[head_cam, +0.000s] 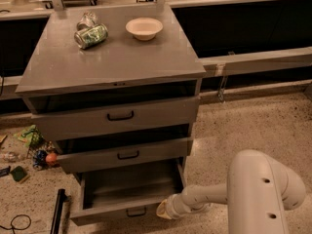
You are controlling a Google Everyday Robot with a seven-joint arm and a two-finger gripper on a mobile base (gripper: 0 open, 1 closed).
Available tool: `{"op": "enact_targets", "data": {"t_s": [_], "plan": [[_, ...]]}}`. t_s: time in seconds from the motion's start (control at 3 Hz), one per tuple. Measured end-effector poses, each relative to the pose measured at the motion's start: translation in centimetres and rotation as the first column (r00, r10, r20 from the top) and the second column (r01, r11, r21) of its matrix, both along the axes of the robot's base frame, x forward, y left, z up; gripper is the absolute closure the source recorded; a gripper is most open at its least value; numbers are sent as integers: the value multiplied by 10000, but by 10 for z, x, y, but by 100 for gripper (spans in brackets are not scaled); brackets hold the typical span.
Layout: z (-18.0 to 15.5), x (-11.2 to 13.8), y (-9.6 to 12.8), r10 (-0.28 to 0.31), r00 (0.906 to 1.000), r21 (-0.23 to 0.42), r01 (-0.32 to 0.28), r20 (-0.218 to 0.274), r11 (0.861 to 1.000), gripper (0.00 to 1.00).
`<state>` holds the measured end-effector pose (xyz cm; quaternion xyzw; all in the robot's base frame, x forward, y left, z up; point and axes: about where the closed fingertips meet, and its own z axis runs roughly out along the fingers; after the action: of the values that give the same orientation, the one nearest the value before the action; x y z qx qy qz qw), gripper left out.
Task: Close bottom drawer
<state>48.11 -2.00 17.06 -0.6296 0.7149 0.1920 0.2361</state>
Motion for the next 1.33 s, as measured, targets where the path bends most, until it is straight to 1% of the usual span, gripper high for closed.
{"op": "enact_targets", "data": {"t_s": [0.33,0.67,1.0,1.33], "plan": [[-16,24,1,-88,9967,57,84,812,9999,100],[-17,27,0,-70,9962,48,66,871,10000,100],[-20,53,-5,97,9901,-37,-93,1397,9999,100],[-20,53,-5,97,9901,-37,-93,1397,9999,100]]}}
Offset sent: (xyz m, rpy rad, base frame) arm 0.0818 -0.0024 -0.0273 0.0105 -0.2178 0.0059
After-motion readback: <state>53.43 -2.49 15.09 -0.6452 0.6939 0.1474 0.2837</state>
